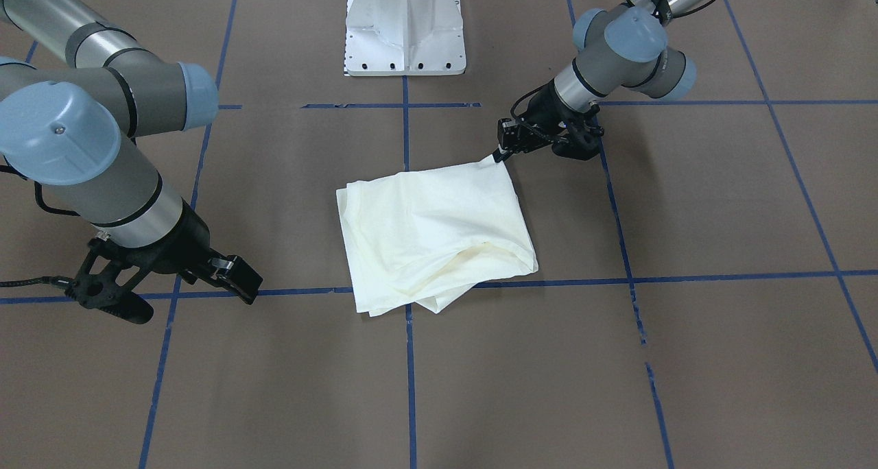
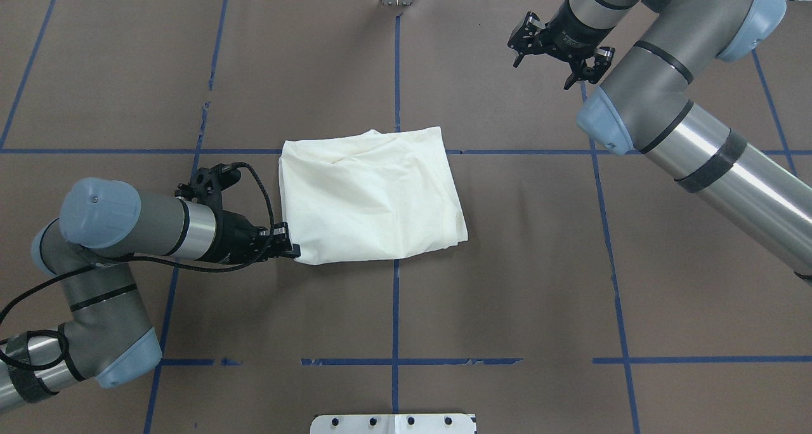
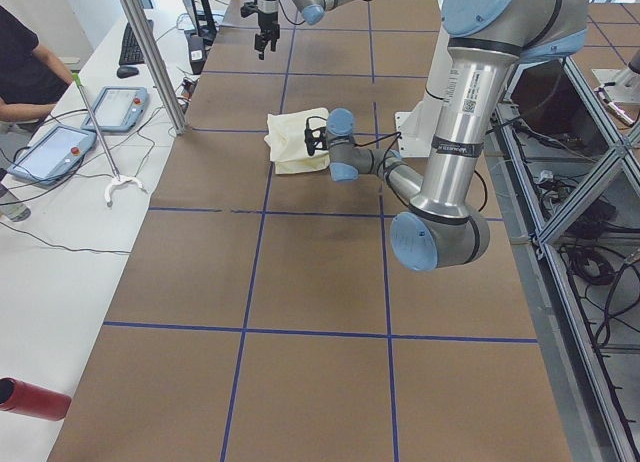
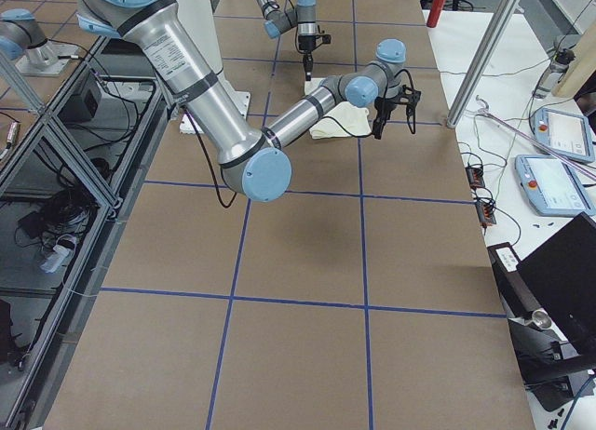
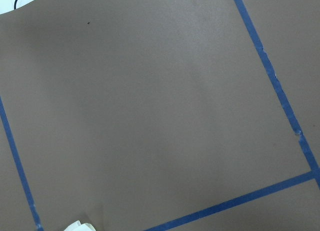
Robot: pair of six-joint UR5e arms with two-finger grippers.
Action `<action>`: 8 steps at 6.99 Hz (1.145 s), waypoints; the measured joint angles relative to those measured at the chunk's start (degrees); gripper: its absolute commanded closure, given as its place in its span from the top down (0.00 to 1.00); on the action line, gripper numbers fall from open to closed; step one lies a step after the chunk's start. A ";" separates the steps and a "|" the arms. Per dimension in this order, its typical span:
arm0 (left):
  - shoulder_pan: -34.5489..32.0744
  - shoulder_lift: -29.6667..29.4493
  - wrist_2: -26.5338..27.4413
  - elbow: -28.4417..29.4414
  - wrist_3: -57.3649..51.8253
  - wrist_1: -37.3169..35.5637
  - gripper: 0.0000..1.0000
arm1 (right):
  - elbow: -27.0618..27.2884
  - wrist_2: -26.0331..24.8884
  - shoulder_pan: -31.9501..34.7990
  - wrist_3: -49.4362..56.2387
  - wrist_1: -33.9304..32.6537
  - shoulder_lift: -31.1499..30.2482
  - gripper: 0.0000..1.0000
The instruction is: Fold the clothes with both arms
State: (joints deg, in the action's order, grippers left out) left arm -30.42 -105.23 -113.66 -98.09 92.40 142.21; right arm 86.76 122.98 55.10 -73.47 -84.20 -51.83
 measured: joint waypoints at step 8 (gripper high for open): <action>-40.57 5.56 -4.85 0.11 -61.93 -25.91 1.00 | 6.58 1.47 17.70 44.92 -11.05 -14.20 1.00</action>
State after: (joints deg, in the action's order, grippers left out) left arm -70.99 -99.68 -118.51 -97.99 30.46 116.30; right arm 93.33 124.45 72.80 -28.56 -95.25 -66.03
